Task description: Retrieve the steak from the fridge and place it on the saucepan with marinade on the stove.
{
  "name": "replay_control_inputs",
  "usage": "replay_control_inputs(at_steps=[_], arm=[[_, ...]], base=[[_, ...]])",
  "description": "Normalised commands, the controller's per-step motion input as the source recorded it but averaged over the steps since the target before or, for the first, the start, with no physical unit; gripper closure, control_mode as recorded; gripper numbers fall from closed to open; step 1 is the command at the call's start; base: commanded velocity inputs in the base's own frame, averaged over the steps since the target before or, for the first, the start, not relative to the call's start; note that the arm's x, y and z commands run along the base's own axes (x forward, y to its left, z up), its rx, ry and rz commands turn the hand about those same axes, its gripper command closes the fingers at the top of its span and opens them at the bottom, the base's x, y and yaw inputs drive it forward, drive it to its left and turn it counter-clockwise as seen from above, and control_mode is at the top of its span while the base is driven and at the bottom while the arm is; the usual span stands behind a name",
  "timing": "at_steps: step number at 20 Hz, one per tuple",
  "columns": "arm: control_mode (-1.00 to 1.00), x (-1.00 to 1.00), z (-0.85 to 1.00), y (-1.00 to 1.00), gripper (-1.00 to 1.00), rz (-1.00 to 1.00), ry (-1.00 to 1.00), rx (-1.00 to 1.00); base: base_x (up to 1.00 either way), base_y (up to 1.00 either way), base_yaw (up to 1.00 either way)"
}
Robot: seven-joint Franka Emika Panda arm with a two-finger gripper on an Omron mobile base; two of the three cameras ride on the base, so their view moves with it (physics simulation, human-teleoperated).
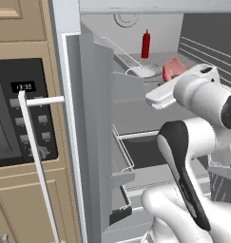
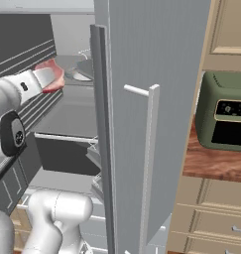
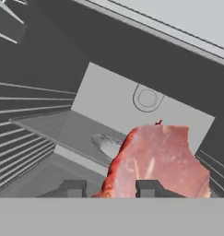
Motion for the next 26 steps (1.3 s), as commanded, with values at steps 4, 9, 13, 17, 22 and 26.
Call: replay_control_inputs(at_steps=[4,9,13,17,22,26], arm=[[-1.0,-1.0,0.0,-0.06,1.0,0.0,0.02,0.0],[-1.0,-1.0,-0.02,-0.22,1.0,0.0,0.02,0.0],[-1.0,-0.98,-0.08,-0.28,1.0,0.0,0.03,0.0],[-1.0,-0.64,-0.26,-0.06,1.0,0.0,0.08,0.0],[-1.0,-0.06,-0.13,0.0,1.0,0.0,0.01,0.0],[-1.0,0.0,-0.03,0.0,1.0,0.0,-0.03,0.0]], base=[[0.0,0.0,0.0],[0.0,0.0,0.0],[0.0,0.0,0.0],[0.0,0.0,0.0],[0.0,0.0,0.0],[0.0,0.0,0.0]])
